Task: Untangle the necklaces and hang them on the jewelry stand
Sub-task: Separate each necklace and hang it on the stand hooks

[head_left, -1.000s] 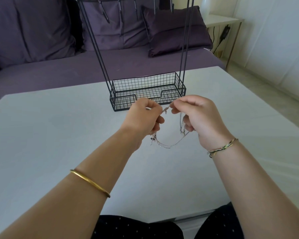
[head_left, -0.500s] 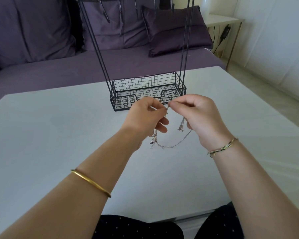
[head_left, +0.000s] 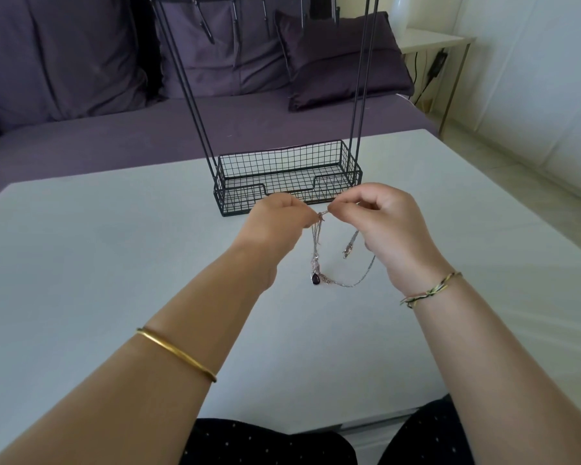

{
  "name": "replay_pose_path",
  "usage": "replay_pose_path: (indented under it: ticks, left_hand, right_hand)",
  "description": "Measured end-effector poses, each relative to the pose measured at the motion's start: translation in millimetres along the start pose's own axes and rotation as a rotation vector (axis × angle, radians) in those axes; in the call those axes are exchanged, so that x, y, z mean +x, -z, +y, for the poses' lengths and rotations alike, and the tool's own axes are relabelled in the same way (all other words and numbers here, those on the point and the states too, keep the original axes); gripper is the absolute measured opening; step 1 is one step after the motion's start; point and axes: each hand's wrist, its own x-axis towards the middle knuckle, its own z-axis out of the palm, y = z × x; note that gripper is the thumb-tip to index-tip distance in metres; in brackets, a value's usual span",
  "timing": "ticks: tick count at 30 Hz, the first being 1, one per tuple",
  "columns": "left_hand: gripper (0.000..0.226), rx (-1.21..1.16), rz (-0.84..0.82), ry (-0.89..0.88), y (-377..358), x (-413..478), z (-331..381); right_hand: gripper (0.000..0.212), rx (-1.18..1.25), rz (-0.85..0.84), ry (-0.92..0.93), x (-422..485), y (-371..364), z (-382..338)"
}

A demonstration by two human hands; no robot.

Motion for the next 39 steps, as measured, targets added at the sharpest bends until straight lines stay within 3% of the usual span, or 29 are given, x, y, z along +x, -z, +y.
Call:
replay_pose_path:
  ticks: [13,18,23,26,30,34,36,39]
  left_hand:
    - [0.013,-0.149,-0.025,0.073,7.0,1.7,-2.7]
    - [0.016,-0.103,0.000,0.057,4.2,2.4,-3.3]
    - [0.027,-0.055,0.148,-0.009,9.0,7.9,-8.8]
    - [0.025,0.049,0.170,0.040,12.2,13.7,-15.9]
    - [0.014,0.390,-0.017,0.157,11.7,14.8,-24.7]
    - [0.022,0.831,-0.061,0.055,8.5,10.8,-31.3]
    - [0.019,0.756,-0.074,-0.046,5.8,13.2,-33.0]
    - [0.030,0.569,-0.127,-0.133,-1.7,16.6,-37.3]
  right_hand:
    - [0.008,0.122,0.044,-0.075,1.4,4.3,-0.7]
    - [0.006,0.137,0.047,-0.072,0.5,4.8,-2.0]
    - [0.007,0.103,0.089,-0.042,0.9,5.7,-0.3]
    - [0.006,0.090,0.099,-0.029,1.6,5.6,0.7]
    - [0.007,0.078,0.095,-0.006,1.9,4.6,0.9]
    - [0.005,0.073,0.088,0.035,1.7,2.1,0.3]
    - [0.006,0.085,0.086,0.044,1.4,2.5,-0.8]
    - [0.008,0.105,0.065,0.060,-0.4,2.3,-3.3]
